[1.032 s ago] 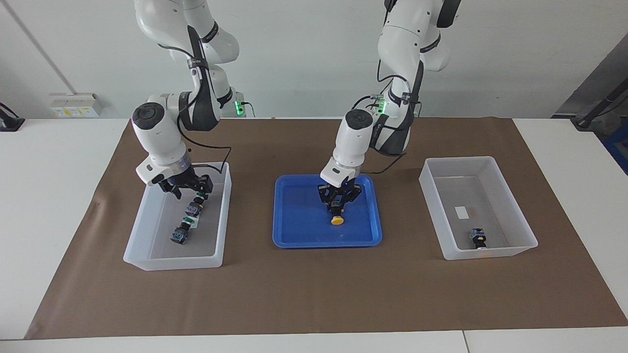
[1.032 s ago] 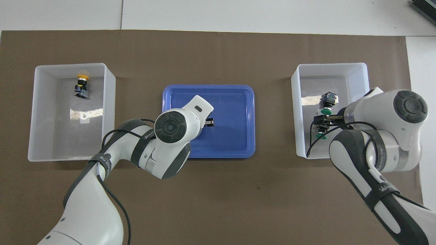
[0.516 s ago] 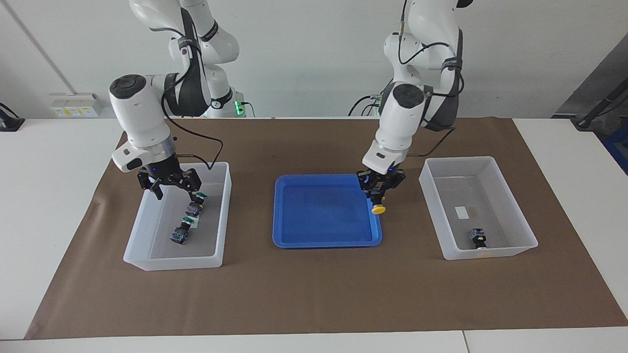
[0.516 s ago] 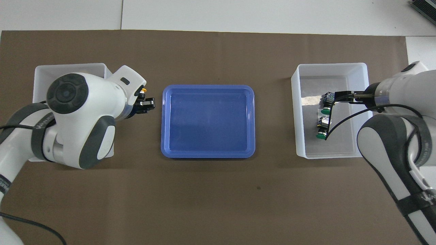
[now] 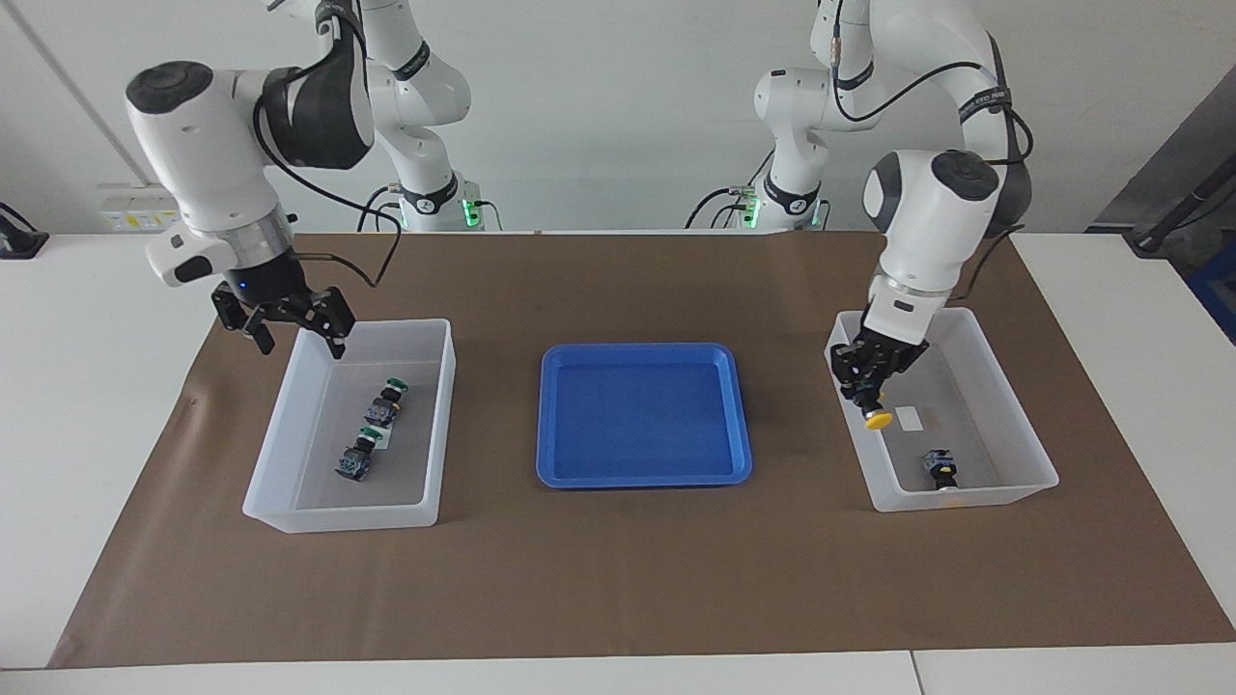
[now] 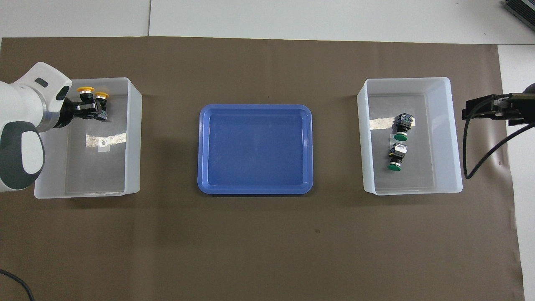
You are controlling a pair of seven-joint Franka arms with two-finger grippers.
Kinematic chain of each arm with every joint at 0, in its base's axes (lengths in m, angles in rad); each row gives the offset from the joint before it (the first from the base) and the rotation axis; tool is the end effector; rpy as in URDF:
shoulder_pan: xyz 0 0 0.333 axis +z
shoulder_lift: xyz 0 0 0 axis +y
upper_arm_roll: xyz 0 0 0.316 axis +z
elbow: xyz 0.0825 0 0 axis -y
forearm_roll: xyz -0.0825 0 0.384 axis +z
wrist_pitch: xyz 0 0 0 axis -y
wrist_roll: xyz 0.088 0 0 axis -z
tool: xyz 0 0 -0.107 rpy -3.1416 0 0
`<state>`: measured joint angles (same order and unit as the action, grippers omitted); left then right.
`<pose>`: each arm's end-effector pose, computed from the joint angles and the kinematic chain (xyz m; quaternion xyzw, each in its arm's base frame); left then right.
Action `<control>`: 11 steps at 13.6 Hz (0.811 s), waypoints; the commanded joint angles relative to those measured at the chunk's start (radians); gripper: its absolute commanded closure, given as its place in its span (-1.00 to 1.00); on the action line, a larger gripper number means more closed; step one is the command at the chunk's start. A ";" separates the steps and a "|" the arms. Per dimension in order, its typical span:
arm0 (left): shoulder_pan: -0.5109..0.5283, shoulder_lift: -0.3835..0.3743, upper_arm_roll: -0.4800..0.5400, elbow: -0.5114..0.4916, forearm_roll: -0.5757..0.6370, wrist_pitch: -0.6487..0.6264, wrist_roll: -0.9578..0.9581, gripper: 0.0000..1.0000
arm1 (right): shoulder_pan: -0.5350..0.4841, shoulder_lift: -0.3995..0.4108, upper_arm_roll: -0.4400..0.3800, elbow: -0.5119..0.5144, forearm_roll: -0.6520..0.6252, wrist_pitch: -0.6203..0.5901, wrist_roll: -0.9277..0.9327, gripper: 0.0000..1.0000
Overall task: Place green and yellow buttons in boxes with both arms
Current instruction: 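Lower the yellow button into the box with the left gripper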
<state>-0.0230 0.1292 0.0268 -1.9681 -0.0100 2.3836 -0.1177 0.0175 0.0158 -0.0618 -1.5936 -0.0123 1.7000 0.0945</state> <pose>0.6106 0.0017 0.4363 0.9878 0.0628 0.1423 0.0103 0.5711 -0.0262 0.6167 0.9966 -0.0687 0.0454 0.0055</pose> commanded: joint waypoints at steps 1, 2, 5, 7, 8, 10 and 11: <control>0.040 0.035 -0.014 -0.009 0.007 0.081 0.007 1.00 | -0.016 0.007 0.014 0.089 -0.006 -0.126 0.016 -1.00; 0.038 0.059 -0.014 -0.008 0.007 0.112 0.004 1.00 | -0.014 0.006 0.017 0.099 -0.008 -0.158 0.014 -1.00; 0.023 0.128 -0.014 0.000 0.007 0.170 -0.003 1.00 | -0.015 -0.005 0.013 0.084 0.000 -0.155 -0.021 -1.00; 0.012 0.176 -0.014 0.017 0.007 0.210 -0.003 1.00 | -0.001 -0.016 0.001 0.063 0.002 -0.155 -0.044 -1.00; 0.006 0.211 -0.014 0.029 0.007 0.241 -0.003 1.00 | 0.010 -0.020 -0.012 0.055 0.002 -0.155 -0.044 -1.00; -0.002 0.245 -0.014 0.041 0.007 0.281 0.001 1.00 | 0.024 -0.037 -0.021 0.026 0.002 -0.155 -0.045 -1.00; -0.002 0.256 -0.014 0.049 0.007 0.281 0.003 1.00 | 0.024 -0.045 -0.021 0.008 0.002 -0.155 -0.047 -1.00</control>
<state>-0.0131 0.3480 0.0027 -1.9577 -0.0100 2.6372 -0.1167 0.0277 0.0100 -0.0671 -1.5288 -0.0124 1.5451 0.0744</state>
